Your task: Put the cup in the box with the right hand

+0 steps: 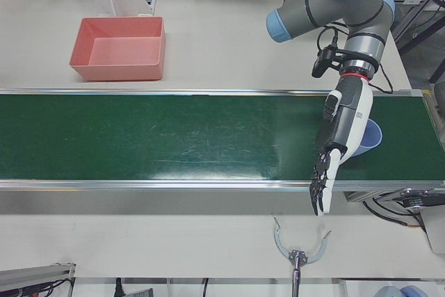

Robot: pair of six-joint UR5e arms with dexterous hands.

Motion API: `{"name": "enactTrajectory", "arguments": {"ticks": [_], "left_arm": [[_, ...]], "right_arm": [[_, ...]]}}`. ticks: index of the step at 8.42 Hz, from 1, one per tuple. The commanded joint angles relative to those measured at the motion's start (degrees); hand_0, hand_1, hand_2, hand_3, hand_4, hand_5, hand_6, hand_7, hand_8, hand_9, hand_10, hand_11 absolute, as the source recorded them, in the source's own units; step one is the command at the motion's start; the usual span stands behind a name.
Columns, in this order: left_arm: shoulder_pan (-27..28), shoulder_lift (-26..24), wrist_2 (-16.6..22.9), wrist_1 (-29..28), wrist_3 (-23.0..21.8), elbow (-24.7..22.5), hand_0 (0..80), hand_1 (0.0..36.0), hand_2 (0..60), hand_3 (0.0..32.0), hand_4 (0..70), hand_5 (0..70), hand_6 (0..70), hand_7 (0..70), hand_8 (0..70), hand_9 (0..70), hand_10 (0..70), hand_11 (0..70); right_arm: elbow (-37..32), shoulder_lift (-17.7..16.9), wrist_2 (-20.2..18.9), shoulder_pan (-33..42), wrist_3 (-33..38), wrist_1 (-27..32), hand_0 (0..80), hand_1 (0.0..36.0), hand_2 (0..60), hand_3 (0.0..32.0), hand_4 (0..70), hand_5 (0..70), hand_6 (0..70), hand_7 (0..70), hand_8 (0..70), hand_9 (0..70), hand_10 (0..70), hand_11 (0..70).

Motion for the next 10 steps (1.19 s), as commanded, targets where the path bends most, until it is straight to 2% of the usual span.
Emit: {"name": "enactTrajectory", "arguments": {"ticks": [1, 4, 6, 7, 8, 9, 10], "left_arm": [[0.0, 0.0, 0.0, 0.1, 0.0, -0.1, 0.0, 0.0, 0.0, 0.0, 0.0, 0.0, 0.0, 0.0, 0.0, 0.0, 0.0, 0.0], [0.0, 0.1, 0.0, 0.1, 0.0, -0.1, 0.0, 0.0, 0.0, 0.0, 0.0, 0.0, 0.0, 0.0, 0.0, 0.0, 0.0, 0.0], [0.0, 0.1, 0.0, 0.1, 0.0, -0.2, 0.0, 0.0, 0.0, 0.0, 0.0, 0.0, 0.0, 0.0, 0.0, 0.0, 0.0, 0.0], [0.0, 0.1, 0.0, 0.1, 0.0, -0.2, 0.0, 0.0, 0.0, 0.0, 0.0, 0.0, 0.0, 0.0, 0.0, 0.0, 0.0, 0.0], [0.0, 0.0, 0.0, 0.1, 0.0, -0.1, 0.0, 0.0, 0.0, 0.0, 0.0, 0.0, 0.0, 0.0, 0.0, 0.0, 0.0, 0.0], [0.0, 0.0, 0.0, 0.0, 0.0, -0.1, 0.0, 0.0, 0.0, 0.0, 0.0, 0.0, 0.0, 0.0, 0.0, 0.0, 0.0, 0.0], [0.0, 0.1, 0.0, 0.1, 0.0, -0.1, 0.0, 0.0, 0.0, 0.0, 0.0, 0.0, 0.0, 0.0, 0.0, 0.0, 0.0, 0.0]], "right_arm": [[0.3, 0.1, 0.3, -0.3, -0.4, -0.1, 50.5, 1.2, 0.0, 3.0, 32.3, 2.4, 6.5, 36.3, 7.3, 18.0, 0.0, 0.0], [0.4, 2.3, 0.3, -0.8, -0.8, -0.9, 50.3, 0.4, 0.0, 2.2, 35.3, 2.1, 7.1, 39.7, 7.6, 19.0, 0.0, 0.0], [0.6, 9.4, 0.4, -2.8, -0.8, -7.6, 50.3, 0.4, 0.0, 0.8, 42.6, 1.7, 8.5, 48.0, 8.2, 21.0, 0.0, 0.0], [2.5, 11.2, 3.7, -6.3, -0.9, -11.3, 50.4, 0.4, 0.0, 0.8, 43.2, 1.7, 8.6, 49.1, 8.2, 21.2, 0.0, 0.0], [7.3, 11.2, 7.7, -10.2, -1.6, -15.9, 50.6, 1.3, 0.0, 1.2, 40.9, 1.9, 8.4, 47.8, 8.0, 20.8, 0.0, 0.0], [11.3, 11.2, 11.2, -12.8, -3.2, -20.3, 49.0, 6.5, 0.0, 1.2, 34.6, 2.1, 8.4, 47.9, 7.8, 20.4, 0.0, 0.0], [13.1, 11.2, 13.9, -14.7, -4.3, -21.8, 47.6, 10.9, 4.0, 0.6, 31.0, 2.0, 8.7, 49.6, 7.8, 20.7, 0.0, 0.0]]}}
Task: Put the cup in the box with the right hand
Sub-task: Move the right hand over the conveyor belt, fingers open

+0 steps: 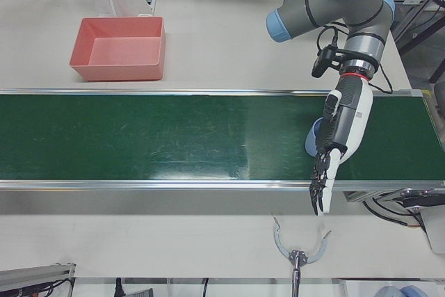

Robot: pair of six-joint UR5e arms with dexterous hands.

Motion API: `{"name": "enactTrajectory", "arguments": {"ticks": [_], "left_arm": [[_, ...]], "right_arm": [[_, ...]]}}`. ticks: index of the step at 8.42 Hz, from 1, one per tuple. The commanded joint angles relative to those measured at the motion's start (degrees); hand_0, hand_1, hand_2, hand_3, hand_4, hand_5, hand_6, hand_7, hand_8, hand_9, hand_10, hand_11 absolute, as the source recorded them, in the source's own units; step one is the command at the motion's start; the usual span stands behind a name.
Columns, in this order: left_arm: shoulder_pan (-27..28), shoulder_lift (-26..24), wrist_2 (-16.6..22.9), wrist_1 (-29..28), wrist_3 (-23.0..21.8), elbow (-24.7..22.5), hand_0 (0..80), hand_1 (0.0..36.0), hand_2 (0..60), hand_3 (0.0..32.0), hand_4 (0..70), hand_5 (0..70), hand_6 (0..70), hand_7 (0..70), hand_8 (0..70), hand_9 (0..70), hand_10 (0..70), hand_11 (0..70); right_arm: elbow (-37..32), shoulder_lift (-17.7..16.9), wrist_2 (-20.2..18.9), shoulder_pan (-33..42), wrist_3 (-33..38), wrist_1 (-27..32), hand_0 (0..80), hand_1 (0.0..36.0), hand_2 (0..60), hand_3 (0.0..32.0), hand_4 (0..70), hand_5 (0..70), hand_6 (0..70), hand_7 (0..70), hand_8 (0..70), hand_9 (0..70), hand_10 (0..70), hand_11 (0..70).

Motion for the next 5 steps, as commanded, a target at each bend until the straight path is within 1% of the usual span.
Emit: {"name": "enactTrajectory", "arguments": {"ticks": [1, 2, 3, 4, 5], "left_arm": [[0.1, 0.0, 0.0, 0.0, 0.0, 0.0, 0.0, 0.0, 0.0, 0.0, 0.0, 0.0, 0.0, 0.0, 0.0, 0.0, 0.0, 0.0], [0.0, 0.0, 0.0, 0.0, 0.0, 0.1, 0.0, 0.0, 0.0, 0.0, 0.0, 0.0, 0.0, 0.0, 0.0, 0.0, 0.0, 0.0], [0.0, 0.0, 0.0, -0.1, 0.0, 0.1, 0.0, 0.0, 0.0, 0.0, 0.0, 0.0, 0.0, 0.0, 0.0, 0.0, 0.0, 0.0], [0.0, 0.0, 0.0, -0.1, 0.0, 0.1, 0.0, 0.0, 0.0, 0.0, 0.0, 0.0, 0.0, 0.0, 0.0, 0.0, 0.0, 0.0], [0.0, 0.0, 0.0, -0.1, 0.0, 0.1, 0.0, 0.0, 0.0, 0.0, 0.0, 0.0, 0.0, 0.0, 0.0, 0.0, 0.0, 0.0]], "right_arm": [[6.6, 0.5, 9.7, -8.1, -3.3, -6.9, 46.6, 13.1, 12.4, 0.0, 27.2, 2.0, 8.4, 47.5, 8.0, 20.6, 0.0, 0.0], [6.3, 0.5, 12.6, -10.7, -3.6, -6.9, 46.4, 13.9, 15.7, 0.0, 25.6, 2.0, 8.3, 46.7, 8.0, 20.5, 0.0, 0.0], [6.2, 1.6, 15.2, -13.0, -4.5, -6.9, 46.3, 14.6, 17.8, 0.2, 23.9, 2.1, 8.3, 47.0, 7.9, 20.4, 0.0, 0.0], [6.3, 2.9, 16.2, -14.5, -5.0, -6.9, 46.5, 13.1, 12.7, 0.0, 25.6, 2.0, 8.3, 46.9, 7.9, 20.4, 0.0, 0.0], [6.3, 3.4, 16.3, -15.3, -5.1, -7.2, 46.8, 11.9, 9.2, 0.0, 28.3, 1.8, 8.4, 47.6, 7.9, 20.6, 0.0, 0.0]]}}
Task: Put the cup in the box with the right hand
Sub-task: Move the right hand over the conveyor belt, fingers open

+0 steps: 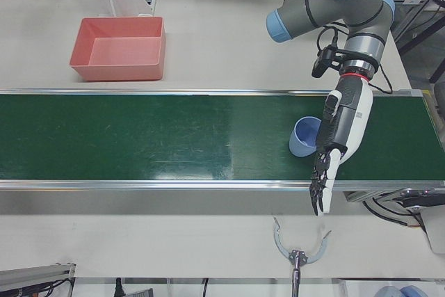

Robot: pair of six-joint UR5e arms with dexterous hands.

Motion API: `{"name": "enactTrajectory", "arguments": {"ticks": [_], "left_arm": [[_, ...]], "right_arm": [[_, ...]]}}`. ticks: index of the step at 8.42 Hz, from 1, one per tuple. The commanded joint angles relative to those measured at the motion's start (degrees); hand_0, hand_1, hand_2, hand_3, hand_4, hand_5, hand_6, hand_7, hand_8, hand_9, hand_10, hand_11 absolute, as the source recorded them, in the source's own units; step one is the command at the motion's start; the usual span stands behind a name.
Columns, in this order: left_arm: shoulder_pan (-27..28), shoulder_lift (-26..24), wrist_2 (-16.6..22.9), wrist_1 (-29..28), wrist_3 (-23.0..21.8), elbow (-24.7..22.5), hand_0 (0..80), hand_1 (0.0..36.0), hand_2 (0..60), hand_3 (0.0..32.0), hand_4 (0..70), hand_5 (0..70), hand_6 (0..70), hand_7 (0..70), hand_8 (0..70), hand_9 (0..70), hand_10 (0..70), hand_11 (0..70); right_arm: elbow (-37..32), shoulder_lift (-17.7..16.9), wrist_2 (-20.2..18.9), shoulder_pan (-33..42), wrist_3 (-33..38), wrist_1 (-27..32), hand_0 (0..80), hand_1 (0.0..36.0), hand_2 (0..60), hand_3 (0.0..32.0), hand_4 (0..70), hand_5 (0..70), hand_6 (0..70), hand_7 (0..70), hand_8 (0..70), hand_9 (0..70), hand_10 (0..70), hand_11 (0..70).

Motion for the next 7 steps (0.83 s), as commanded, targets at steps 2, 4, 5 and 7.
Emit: {"name": "enactTrajectory", "arguments": {"ticks": [2, 4, 5, 7], "left_arm": [[0.1, 0.0, 0.0, 0.1, 0.0, -0.1, 0.0, 0.0, 0.0, 0.0, 0.0, 0.0, 0.0, 0.0, 0.0, 0.0, 0.0, 0.0], [0.0, 0.0, 0.0, 0.1, 0.0, -0.2, 0.0, 0.0, 0.0, 0.0, 0.0, 0.0, 0.0, 0.0, 0.0, 0.0, 0.0, 0.0], [0.0, 0.0, 0.0, 0.1, 0.0, -0.1, 0.0, 0.0, 0.0, 0.0, 0.0, 0.0, 0.0, 0.0, 0.0, 0.0, 0.0, 0.0], [0.0, 0.0, 0.0, 0.1, 0.0, -0.1, 0.0, 0.0, 0.0, 0.0, 0.0, 0.0, 0.0, 0.0, 0.0, 0.0, 0.0, 0.0]], "right_arm": [[1.4, 1.4, 2.0, -2.8, -0.8, -0.8, 46.4, 11.5, 10.3, 0.0, 30.6, 1.4, 8.9, 51.3, 8.1, 21.5, 0.0, 0.0], [1.8, 0.4, 1.8, -2.5, -0.7, -0.8, 46.3, 14.4, 16.7, 2.2, 24.4, 1.9, 8.2, 48.5, 8.0, 21.0, 0.0, 0.0], [2.0, 0.3, 1.4, -2.1, -0.4, -0.8, 46.6, 14.9, 16.6, 3.6, 21.8, 2.2, 7.7, 45.4, 7.9, 20.4, 0.0, 0.0], [2.4, -1.5, 1.2, -1.5, -0.1, -0.5, 46.3, 15.2, 18.4, 4.2, 18.4, 2.4, 7.2, 42.3, 7.8, 19.7, 0.0, 0.0]]}}
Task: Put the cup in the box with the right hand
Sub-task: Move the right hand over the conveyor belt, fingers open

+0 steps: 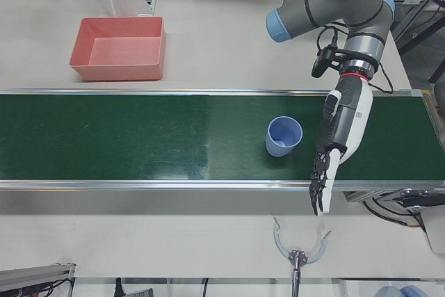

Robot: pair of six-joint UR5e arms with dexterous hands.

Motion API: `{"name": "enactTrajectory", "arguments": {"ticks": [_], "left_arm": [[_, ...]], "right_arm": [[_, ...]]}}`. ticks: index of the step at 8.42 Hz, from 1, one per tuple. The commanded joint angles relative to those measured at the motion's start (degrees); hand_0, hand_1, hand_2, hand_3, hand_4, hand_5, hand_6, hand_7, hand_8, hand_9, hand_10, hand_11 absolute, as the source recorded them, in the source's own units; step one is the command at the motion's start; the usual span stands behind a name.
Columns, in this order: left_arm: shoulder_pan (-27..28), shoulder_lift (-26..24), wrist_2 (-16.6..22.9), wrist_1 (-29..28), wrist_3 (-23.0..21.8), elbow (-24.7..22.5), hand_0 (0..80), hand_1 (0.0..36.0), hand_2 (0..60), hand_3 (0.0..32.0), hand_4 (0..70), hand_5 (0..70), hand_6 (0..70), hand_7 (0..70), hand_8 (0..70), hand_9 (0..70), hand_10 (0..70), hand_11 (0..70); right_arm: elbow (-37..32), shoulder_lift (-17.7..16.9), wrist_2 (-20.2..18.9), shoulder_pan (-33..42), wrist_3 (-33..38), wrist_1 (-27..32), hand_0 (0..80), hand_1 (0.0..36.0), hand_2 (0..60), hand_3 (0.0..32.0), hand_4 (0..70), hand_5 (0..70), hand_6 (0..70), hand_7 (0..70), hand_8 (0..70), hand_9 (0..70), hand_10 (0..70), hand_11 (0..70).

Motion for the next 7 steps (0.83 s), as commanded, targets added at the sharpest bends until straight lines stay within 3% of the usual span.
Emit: {"name": "enactTrajectory", "arguments": {"ticks": [1, 2, 4, 7], "left_arm": [[0.0, 0.0, 0.0, 0.0, 0.0, 0.0, 0.0, 0.0, 0.0, 0.0, 0.0, 0.0, 0.0, 0.0, 0.0, 0.0, 0.0, 0.0], [0.1, 0.0, 0.0, 0.0, 0.0, 0.0, 0.0, 0.0, 0.0, 0.0, 0.0, 0.0, 0.0, 0.0, 0.0, 0.0, 0.0, 0.0], [0.1, 0.0, 0.0, 0.0, 0.0, 0.0, 0.0, 0.0, 0.0, 0.0, 0.0, 0.0, 0.0, 0.0, 0.0, 0.0, 0.0, 0.0], [0.1, 0.0, 0.0, 0.0, 0.0, 0.1, 0.0, 0.0, 0.0, 0.0, 0.0, 0.0, 0.0, 0.0, 0.0, 0.0, 0.0, 0.0]], "right_arm": [[0.4, -2.3, -0.3, 1.8, 0.4, 0.4, 46.0, 12.5, 11.9, 5.4, 18.7, 2.0, 6.8, 40.8, 7.6, 19.2, 0.0, 0.0], [0.5, -2.3, -0.3, 2.4, 0.4, 0.5, 47.0, 9.9, 0.4, 6.4, 21.0, 2.2, 6.5, 39.1, 7.6, 19.0, 0.0, 0.0], [0.2, -2.3, -2.0, 2.4, 0.4, 0.4, 48.5, 8.7, 0.0, 8.6, 22.0, 2.5, 6.1, 37.4, 7.6, 18.7, 0.0, 0.0], [-0.9, -1.6, -1.9, 1.2, 0.0, 0.3, 50.3, 4.6, 0.0, 7.4, 29.7, 2.4, 6.4, 39.1, 7.7, 19.2, 0.0, 0.0]]}}
